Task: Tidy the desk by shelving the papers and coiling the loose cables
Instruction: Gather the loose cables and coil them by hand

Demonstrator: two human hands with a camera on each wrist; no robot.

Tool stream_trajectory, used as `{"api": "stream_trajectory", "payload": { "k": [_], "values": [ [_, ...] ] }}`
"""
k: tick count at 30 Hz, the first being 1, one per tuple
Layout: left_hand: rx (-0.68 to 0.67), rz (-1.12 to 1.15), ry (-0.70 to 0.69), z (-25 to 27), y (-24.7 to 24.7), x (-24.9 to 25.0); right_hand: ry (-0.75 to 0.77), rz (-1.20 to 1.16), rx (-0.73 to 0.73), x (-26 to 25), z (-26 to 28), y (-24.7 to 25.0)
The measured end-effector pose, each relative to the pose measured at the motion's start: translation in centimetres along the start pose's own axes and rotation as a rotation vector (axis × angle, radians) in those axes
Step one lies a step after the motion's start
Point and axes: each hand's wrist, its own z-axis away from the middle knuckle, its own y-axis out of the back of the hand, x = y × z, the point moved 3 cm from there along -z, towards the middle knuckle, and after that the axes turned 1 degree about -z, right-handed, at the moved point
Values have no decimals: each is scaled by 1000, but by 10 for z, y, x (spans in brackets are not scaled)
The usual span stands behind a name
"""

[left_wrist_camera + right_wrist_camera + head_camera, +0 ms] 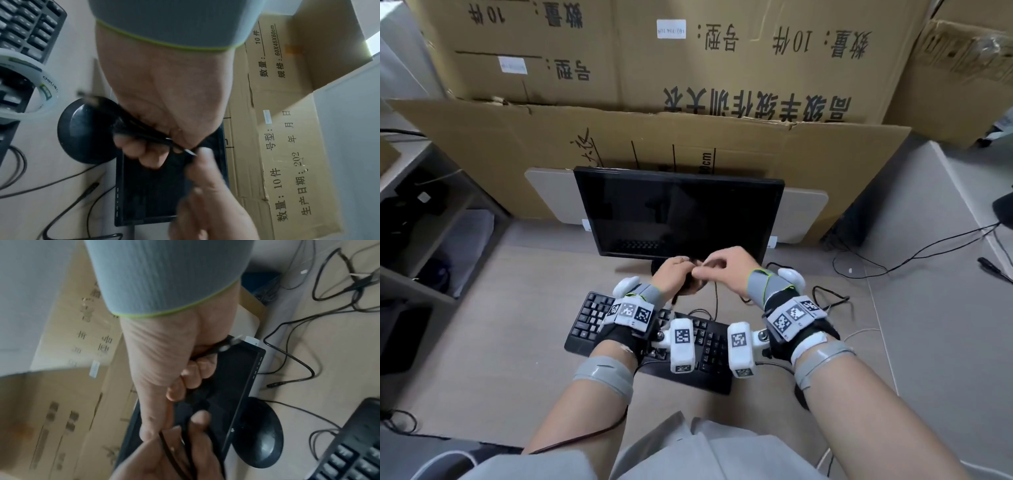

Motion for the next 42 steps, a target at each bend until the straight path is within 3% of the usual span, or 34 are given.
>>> {"api": "stream_trajectory", "payload": {
  "k": [3, 7, 10, 15, 20, 27, 32, 37, 42],
  "values": [
    [-150, 108, 111, 7, -9, 3, 6, -107, 157, 8, -4, 18],
    [-230, 423, 90, 0, -17, 14, -92, -233, 201, 25, -2, 6],
    [-115, 577, 76, -7, -15, 19, -161, -357, 167, 32, 4, -13],
    [45, 669, 34, -17, -17, 12, -136, -347, 105, 26, 1, -13],
    [108, 637, 39, -25, -27, 7, -130, -345, 184, 24, 3, -3],
    [129, 656, 28, -26, -40, 9, -239, -747, 218, 35, 8, -4],
    [335, 657, 143, -30, -51, -2, -314, -720, 130, 44, 17, -9],
    [290, 680, 182, -24, -84, -8, -384, -548, 61, 73, 31, 10],
    [244, 584, 174, -32, -116, -15, -412, -453, 179, 109, 45, 33]
  ]
}}
